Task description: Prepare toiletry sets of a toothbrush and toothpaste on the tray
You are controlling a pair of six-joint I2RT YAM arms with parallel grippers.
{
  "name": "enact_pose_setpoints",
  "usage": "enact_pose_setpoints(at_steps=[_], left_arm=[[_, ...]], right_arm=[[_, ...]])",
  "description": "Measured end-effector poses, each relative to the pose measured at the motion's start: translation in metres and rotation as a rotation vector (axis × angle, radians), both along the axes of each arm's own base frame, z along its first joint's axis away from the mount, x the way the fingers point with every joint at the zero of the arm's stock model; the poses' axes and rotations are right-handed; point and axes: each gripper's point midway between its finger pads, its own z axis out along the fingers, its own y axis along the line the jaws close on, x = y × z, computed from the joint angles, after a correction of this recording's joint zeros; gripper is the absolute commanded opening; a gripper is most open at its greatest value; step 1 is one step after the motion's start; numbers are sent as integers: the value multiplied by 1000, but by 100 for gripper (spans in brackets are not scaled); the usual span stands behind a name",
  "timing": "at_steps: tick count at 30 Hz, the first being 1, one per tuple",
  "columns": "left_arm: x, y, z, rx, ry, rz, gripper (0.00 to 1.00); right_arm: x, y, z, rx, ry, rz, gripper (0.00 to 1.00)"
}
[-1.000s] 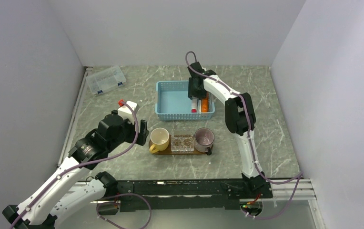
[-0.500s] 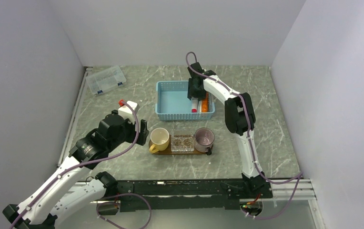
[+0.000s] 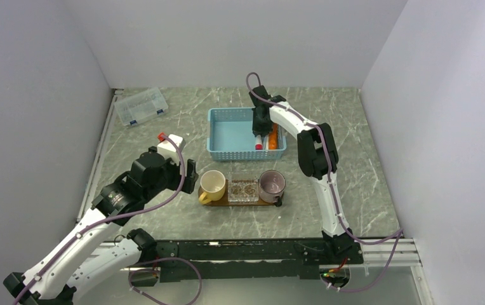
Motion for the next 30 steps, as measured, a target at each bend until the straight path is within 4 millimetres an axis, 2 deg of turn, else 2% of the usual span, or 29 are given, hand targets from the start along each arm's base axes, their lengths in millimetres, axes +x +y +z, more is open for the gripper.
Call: enact_pose_setpoints(at_steps=[2, 9, 13, 17, 24, 27, 30], left_arm=[[0, 0, 0, 0, 0, 0, 99], [-1, 1, 2, -7, -8, 0, 99], [-2, 1, 4, -14, -14, 1, 99], [-1, 0, 8, -13, -12, 0, 99], [9, -8, 44, -40, -46, 0, 99], [13, -12, 58, -48, -50, -1, 100], [16, -18, 70, -59, -42, -11, 99]], right_arm=[[0, 0, 0, -1, -1, 4, 10], [-2, 0, 6, -2, -13, 32, 10], [-14, -3, 18, -13, -18, 81, 11], [-19, -8, 56, -16, -91, 130, 13], [-23, -11, 154, 34, -337, 209, 13], [-38, -9, 182, 62, -409, 267, 13], [-63, 1, 201, 87, -450, 362, 13]])
